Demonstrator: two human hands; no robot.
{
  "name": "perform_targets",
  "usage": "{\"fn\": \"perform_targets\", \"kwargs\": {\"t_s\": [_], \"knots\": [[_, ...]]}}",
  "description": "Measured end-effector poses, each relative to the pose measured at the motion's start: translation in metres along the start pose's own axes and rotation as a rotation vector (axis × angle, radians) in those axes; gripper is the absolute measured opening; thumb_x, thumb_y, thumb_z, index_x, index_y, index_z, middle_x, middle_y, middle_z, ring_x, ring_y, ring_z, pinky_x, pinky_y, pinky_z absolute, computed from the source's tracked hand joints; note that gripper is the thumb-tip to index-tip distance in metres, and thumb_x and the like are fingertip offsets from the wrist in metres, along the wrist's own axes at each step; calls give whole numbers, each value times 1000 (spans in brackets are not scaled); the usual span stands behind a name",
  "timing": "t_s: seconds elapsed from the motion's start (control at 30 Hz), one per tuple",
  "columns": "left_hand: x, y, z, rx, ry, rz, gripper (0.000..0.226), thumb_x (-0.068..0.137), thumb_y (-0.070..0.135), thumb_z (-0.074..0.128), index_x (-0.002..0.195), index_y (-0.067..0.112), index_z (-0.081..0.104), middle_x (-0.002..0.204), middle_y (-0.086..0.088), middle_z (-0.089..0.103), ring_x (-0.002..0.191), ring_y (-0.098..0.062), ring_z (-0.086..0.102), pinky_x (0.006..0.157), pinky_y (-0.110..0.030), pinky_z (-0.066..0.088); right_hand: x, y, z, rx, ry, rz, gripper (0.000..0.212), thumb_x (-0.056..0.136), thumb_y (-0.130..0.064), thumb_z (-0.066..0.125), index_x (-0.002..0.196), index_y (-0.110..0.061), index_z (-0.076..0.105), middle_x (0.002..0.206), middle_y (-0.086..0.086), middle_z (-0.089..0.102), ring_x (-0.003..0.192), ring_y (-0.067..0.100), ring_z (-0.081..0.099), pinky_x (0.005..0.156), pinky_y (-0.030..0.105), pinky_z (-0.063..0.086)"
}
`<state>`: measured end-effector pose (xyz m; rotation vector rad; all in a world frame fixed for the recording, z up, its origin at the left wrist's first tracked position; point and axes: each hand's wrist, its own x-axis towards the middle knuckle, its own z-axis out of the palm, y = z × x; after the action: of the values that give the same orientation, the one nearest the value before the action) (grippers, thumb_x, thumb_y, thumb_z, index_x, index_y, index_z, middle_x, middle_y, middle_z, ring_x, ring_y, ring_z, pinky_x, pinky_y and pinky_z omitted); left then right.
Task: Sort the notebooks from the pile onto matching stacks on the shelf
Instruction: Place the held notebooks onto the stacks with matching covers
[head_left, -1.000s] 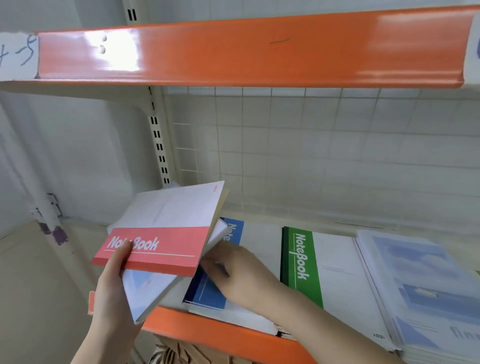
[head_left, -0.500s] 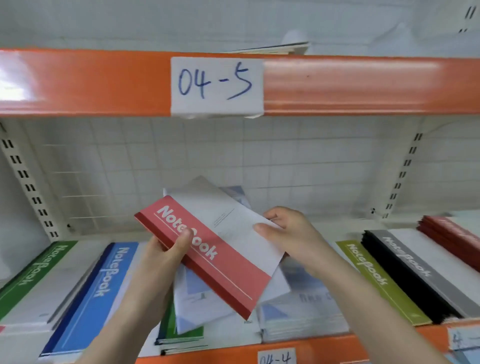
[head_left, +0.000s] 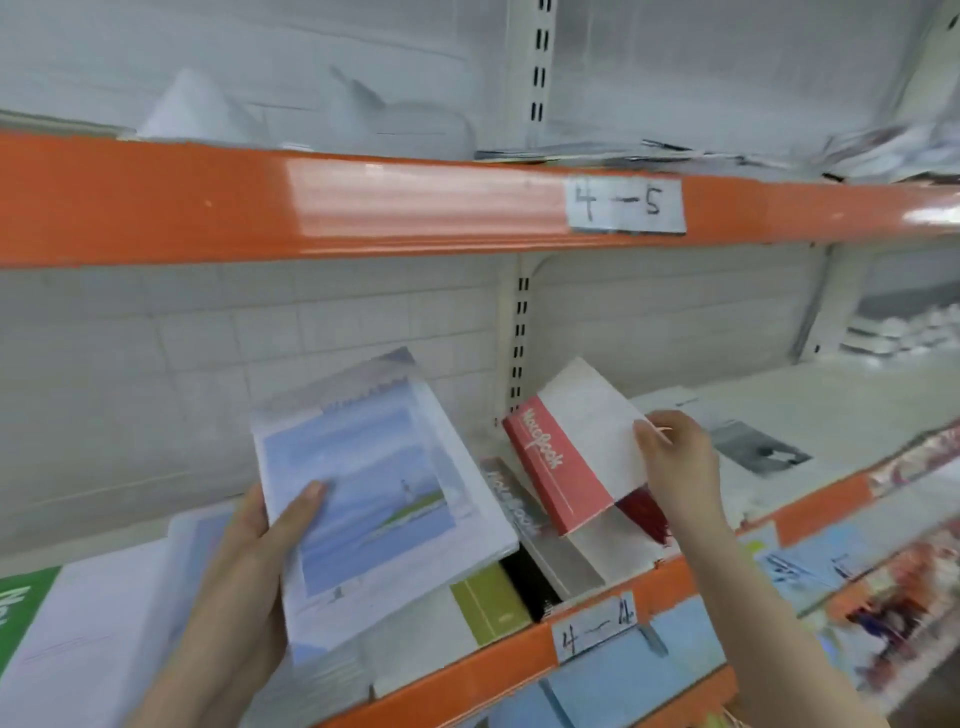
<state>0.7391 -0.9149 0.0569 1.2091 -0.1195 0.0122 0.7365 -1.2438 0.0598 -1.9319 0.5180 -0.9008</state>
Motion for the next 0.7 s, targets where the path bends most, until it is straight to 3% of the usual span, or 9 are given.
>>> {"fn": "perform_targets", "kwargs": {"t_s": [0.1, 0.2, 0.3, 0.4, 0.53, 0.57, 0.6, 0.63, 0.7], "knots": [[6, -15, 31, 4, -8, -21, 60, 74, 35, 66, 131, 23, 55, 126, 3, 64, 120, -22, 56, 101, -47, 43, 33, 37, -31, 33, 25, 80, 18, 91, -8, 50, 77, -8, 62, 68, 4, 54, 69, 21, 47, 57, 29, 32], [10, -32, 63, 22, -34, -49, 39, 85, 26, 61, 124, 22, 57, 113, 6, 69, 101, -14, 66, 77, -33, 52, 59, 64, -47, 37, 12, 136, 17, 93, -9, 51, 89, -3, 66, 75, 8, 59, 72, 26, 53, 64, 32, 40], [9, -46, 86, 25, -42, -88, 27, 91, 21, 57, 117, 18, 60, 105, -5, 73, 88, -27, 71, 60, -36, 58, 78, 79, -53, 33, -17, 136, 22, 92, -7, 51, 73, -3, 61, 63, 12, 47, 62, 22, 42, 60, 31, 33], [6, -56, 98, 18, -34, -107, 30, 89, 23, 58, 119, 20, 59, 109, -6, 72, 94, -29, 70, 73, -44, 56, 91, 85, -59, 18, -63, 133, 29, 90, -5, 49, 68, 14, 53, 64, 19, 31, 63, 19, 34, 57, 29, 27], [3, -64, 106, 24, -34, -97, 33, 90, 21, 57, 123, 22, 57, 113, -5, 70, 99, -29, 69, 86, -51, 52, 98, 96, -60, -237, -158, 25, 34, 86, -3, 48, 57, -12, 33, 56, 9, 25, 56, 19, 23, 54, 32, 12], [2, -65, 109, 35, -36, -94, 32, 91, 21, 56, 123, 22, 57, 113, -4, 71, 99, -29, 69, 87, -51, 52, 98, 99, -58, -323, -169, 19, 32, 85, -2, 49, 58, -15, 37, 56, 12, 29, 56, 22, 28, 55, 32, 14], [1, -67, 110, 44, -36, -90, 31, 92, 20, 56, 122, 23, 58, 112, -3, 71, 98, -28, 69, 86, -50, 52, 96, 102, -57, -384, -173, 26, 24, 86, -3, 50, 68, 6, 37, 58, 18, 40, 58, 27, 39, 55, 30, 18], [0, -69, 113, 51, -31, -85, 30, 92, 19, 55, 122, 23, 58, 112, -3, 71, 98, -28, 69, 84, -49, 54, 95, 103, -56, -417, -166, 34, 19, 88, -5, 51, 82, 6, 66, 68, 22, 56, 67, 32, 52, 57, 29, 25], [-1, -71, 117, 59, -23, -73, 31, 92, 18, 55, 122, 23, 58, 112, -2, 71, 98, -27, 69, 79, -47, 57, 90, 105, -55, -477, -158, 20, 19, 90, -8, 51, 97, 3, 65, 87, 21, 67, 85, 36, 61, 60, 31, 37]]}}
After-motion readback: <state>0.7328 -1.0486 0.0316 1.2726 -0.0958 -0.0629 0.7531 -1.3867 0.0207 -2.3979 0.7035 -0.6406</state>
